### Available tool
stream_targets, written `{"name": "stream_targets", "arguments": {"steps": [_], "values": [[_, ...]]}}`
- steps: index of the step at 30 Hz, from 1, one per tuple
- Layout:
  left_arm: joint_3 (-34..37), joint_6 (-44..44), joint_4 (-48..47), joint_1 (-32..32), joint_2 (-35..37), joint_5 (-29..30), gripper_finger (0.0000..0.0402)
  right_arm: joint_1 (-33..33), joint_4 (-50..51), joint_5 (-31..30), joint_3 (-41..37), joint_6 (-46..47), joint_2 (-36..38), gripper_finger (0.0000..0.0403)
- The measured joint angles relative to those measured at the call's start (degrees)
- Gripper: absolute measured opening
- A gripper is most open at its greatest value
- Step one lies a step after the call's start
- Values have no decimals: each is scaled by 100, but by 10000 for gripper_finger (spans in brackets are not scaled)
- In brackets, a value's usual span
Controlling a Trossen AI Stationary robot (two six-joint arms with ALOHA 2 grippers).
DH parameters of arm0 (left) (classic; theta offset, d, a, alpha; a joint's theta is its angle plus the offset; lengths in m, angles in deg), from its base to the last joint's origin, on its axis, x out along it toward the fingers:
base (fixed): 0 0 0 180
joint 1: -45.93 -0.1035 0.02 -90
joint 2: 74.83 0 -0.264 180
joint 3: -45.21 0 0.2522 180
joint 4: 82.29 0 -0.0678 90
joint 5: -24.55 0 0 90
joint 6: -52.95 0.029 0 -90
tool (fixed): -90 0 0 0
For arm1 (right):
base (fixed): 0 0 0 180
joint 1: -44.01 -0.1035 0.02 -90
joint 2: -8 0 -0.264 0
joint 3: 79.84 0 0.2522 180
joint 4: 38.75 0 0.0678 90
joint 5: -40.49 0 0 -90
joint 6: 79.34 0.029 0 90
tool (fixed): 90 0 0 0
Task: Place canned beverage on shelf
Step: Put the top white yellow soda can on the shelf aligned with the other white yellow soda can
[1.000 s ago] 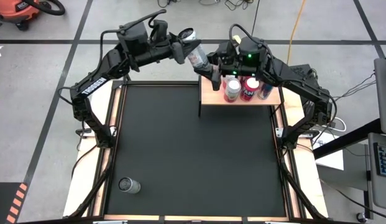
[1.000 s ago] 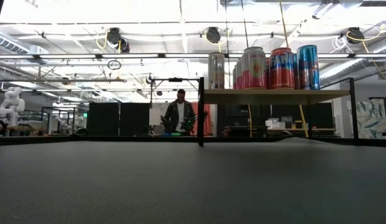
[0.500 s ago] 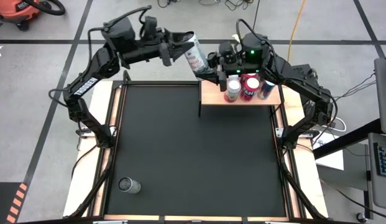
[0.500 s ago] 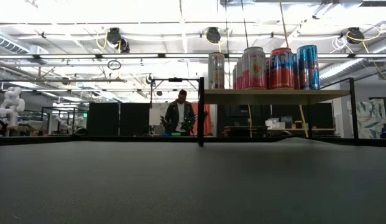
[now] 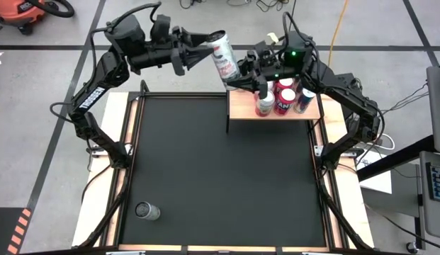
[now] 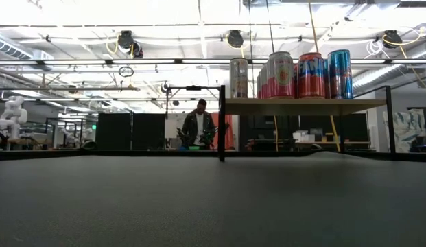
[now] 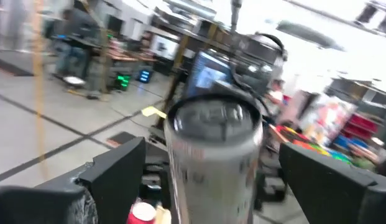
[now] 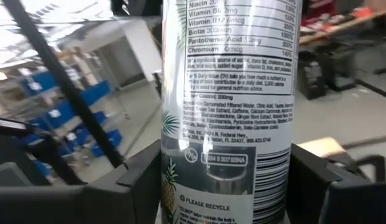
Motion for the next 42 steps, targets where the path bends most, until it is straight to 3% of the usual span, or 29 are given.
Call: {"name": "stream_targets", "arguments": {"steps": [5, 20, 33, 42], "values": [[0, 201, 230, -33, -9, -704, 371, -7, -282, 435, 0, 187, 2, 229], [9, 287, 931, 4, -376, -1155, 366, -17, -283, 465, 0, 197, 2, 230], [9, 305, 1140, -92, -437, -1309, 286, -17, -267, 480, 7, 198, 2, 230], [9, 303, 1109, -153, -441, -1482, 255, -17, -240, 463, 7, 218, 2, 232]]}}
